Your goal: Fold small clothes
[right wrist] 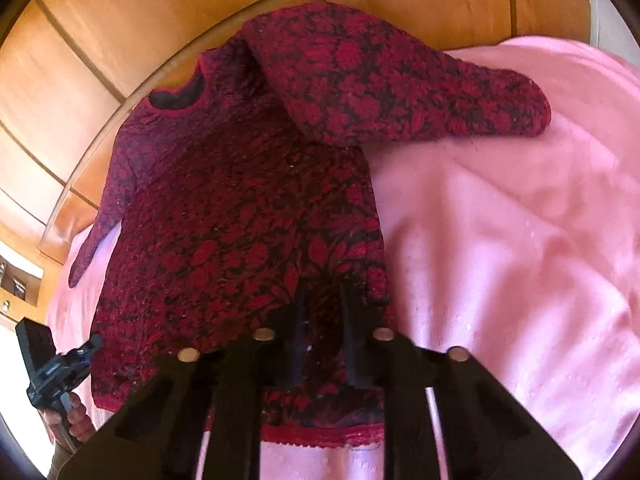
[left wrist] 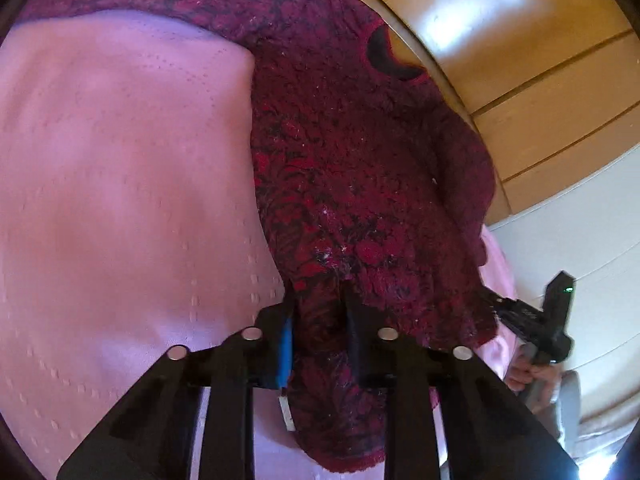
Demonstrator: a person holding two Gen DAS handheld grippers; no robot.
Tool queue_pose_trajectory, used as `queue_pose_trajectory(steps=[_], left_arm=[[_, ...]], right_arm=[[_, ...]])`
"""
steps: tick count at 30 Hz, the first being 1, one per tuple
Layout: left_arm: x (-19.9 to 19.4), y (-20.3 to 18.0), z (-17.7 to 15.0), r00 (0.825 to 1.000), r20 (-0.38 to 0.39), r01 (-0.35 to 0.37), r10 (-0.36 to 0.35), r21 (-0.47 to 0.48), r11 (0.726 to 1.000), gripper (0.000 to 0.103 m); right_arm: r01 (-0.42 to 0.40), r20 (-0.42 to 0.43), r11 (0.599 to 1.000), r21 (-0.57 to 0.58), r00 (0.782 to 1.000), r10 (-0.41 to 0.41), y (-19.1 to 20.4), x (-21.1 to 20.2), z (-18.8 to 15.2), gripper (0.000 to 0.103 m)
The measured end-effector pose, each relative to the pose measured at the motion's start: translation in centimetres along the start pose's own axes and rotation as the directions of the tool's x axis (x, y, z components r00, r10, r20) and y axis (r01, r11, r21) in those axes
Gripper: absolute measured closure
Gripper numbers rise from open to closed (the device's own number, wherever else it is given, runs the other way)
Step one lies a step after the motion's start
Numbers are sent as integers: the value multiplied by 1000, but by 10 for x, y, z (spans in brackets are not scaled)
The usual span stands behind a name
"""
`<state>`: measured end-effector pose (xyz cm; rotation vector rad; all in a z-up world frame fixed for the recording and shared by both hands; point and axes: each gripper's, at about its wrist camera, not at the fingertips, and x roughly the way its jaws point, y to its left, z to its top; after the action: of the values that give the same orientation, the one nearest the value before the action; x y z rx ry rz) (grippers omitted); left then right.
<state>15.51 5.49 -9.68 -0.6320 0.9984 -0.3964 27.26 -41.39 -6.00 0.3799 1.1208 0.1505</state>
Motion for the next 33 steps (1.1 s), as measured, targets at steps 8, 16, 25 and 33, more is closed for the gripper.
queue_pose_trajectory(steps=[8, 16, 25, 33], left_arm=[[-61, -20, 13, 995, 100, -16, 2, 134, 991, 98], [-84, 16, -2, 997, 66, -40, 34, 88, 995, 103], [-54, 13, -12, 998, 47, 31, -31, -10, 999, 41], [-18, 2, -5, 999, -14, -31, 32, 30, 999, 93]], right_arm=[[-25, 107, 991, -128, 993, 39, 34, -72, -13, 103], [-44, 70, 994, -100, 996, 51, 26, -83, -68, 70], [-18, 28, 998, 57, 999, 17, -11, -37, -45, 54], [60, -13, 996, -67, 998, -61, 10, -25, -34, 92]])
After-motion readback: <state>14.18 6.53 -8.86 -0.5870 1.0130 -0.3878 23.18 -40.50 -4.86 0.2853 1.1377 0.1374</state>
